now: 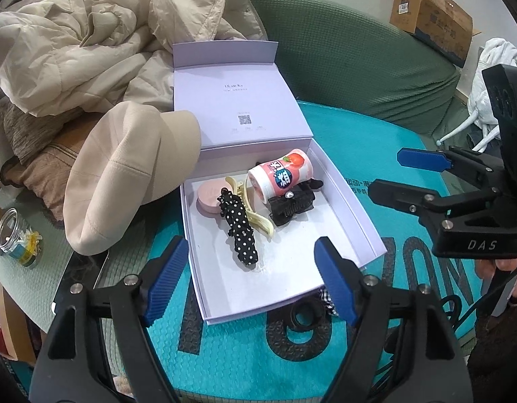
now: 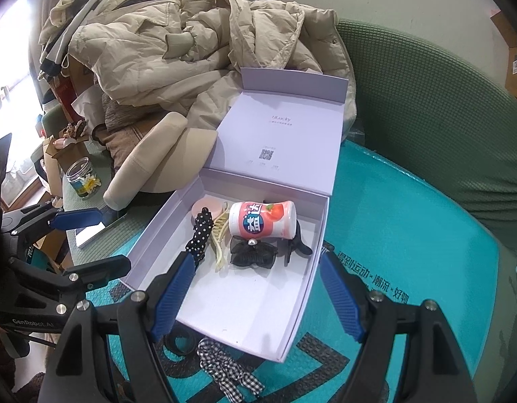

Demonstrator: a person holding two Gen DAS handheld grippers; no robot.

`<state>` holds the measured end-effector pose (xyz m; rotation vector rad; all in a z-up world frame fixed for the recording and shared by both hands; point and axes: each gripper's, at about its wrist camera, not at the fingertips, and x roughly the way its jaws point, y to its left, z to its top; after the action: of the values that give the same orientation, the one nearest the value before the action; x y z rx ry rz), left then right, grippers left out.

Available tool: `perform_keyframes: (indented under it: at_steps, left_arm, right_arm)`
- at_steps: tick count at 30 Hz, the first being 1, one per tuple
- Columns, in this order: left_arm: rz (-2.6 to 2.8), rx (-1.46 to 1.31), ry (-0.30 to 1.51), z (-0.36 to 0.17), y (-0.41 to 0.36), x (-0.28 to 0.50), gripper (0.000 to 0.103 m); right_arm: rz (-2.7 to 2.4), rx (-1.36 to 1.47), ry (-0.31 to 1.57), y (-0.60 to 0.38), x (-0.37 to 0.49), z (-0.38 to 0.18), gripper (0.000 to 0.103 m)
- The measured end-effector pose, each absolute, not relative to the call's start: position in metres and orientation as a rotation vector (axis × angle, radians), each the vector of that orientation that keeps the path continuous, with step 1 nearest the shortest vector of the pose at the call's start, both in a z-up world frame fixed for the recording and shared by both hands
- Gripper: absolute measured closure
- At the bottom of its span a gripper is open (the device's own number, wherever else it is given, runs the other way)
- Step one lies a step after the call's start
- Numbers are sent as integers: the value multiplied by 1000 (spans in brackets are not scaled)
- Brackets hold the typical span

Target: Organize objects

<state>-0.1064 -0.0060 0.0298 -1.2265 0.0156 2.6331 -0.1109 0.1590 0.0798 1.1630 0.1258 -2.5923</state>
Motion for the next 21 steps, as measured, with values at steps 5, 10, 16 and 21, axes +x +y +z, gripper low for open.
perform_keyframes:
  at_steps: [5, 10, 16, 21]
  left_arm:
    - [2634, -1227, 23, 29, -5, -98, 27]
    - [2629, -1229, 19, 27, -4, -90, 27]
    - [2624, -1232, 23, 24, 0, -79, 27]
    - [2616, -1237, 30, 21, 5, -71, 27]
  right_arm:
    - [-2593, 1167, 126, 158, -105, 79, 25]
    - [-2589, 1171, 123, 159, -94, 77, 25]
    - [-2586, 1185, 127, 161, -84, 74, 25]
    - [-2577, 1197, 131, 161, -76, 70, 25]
